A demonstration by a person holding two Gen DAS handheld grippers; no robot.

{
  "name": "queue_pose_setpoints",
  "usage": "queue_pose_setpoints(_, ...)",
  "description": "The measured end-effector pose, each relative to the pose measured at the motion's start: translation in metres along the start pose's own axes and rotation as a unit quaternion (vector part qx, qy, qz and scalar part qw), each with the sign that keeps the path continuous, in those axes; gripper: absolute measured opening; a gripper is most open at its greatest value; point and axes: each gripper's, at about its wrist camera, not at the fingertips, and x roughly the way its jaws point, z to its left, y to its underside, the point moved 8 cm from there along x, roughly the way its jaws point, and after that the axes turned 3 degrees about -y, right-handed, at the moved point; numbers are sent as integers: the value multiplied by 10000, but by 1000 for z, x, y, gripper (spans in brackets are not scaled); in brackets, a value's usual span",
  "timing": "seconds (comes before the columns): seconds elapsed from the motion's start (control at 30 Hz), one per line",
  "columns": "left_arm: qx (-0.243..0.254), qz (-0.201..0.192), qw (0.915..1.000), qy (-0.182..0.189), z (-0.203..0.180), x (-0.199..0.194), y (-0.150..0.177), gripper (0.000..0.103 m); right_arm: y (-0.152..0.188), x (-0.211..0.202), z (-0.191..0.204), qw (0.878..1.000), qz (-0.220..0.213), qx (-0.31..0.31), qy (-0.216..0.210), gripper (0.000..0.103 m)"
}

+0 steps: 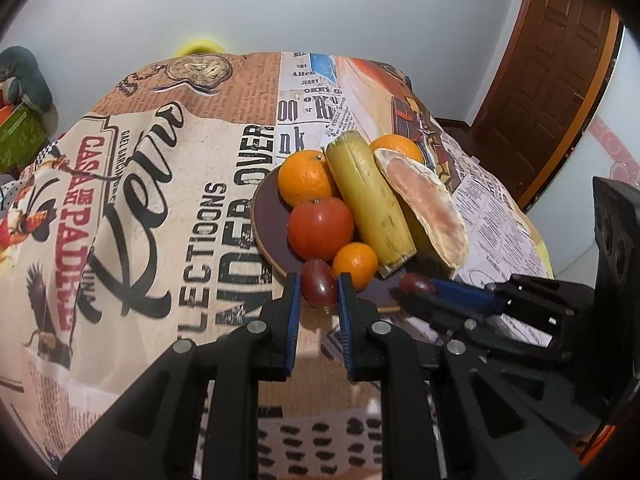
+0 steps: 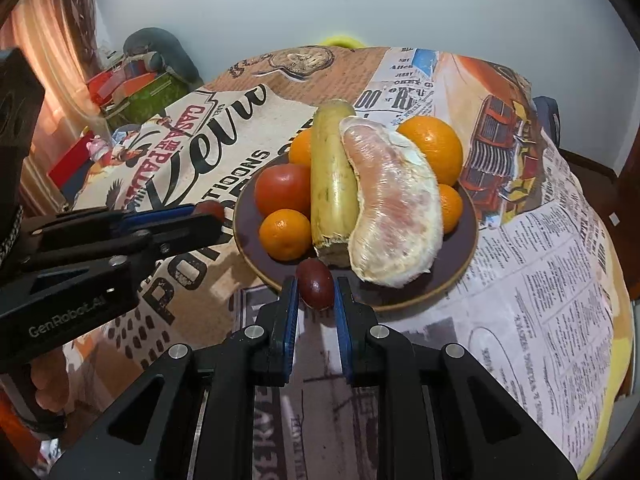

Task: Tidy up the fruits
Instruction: 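Place both dates on the plate rim beside the fruit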

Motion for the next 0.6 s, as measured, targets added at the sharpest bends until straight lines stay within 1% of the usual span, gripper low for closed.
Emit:
queue_pose_setpoints(0.27, 101, 121, 9999, -44, 2, 21, -5, 18, -3, 7, -6, 10000, 26, 62, 19, 16)
queue_pose_setpoints(0.47, 11, 211, 9998, -1, 4, 28, -1, 18, -3, 8, -5, 10000, 43, 25, 57, 17)
queue_pose_setpoints(0.57, -12, 260, 9997, 2, 6, 30, -1, 18, -3, 8, -6, 10000, 59, 29, 64, 19)
queue_pose_setpoints(0.6, -16, 268, 9996, 13, 6, 31, 0, 18, -3, 8, -6, 10000, 61, 32, 72, 21)
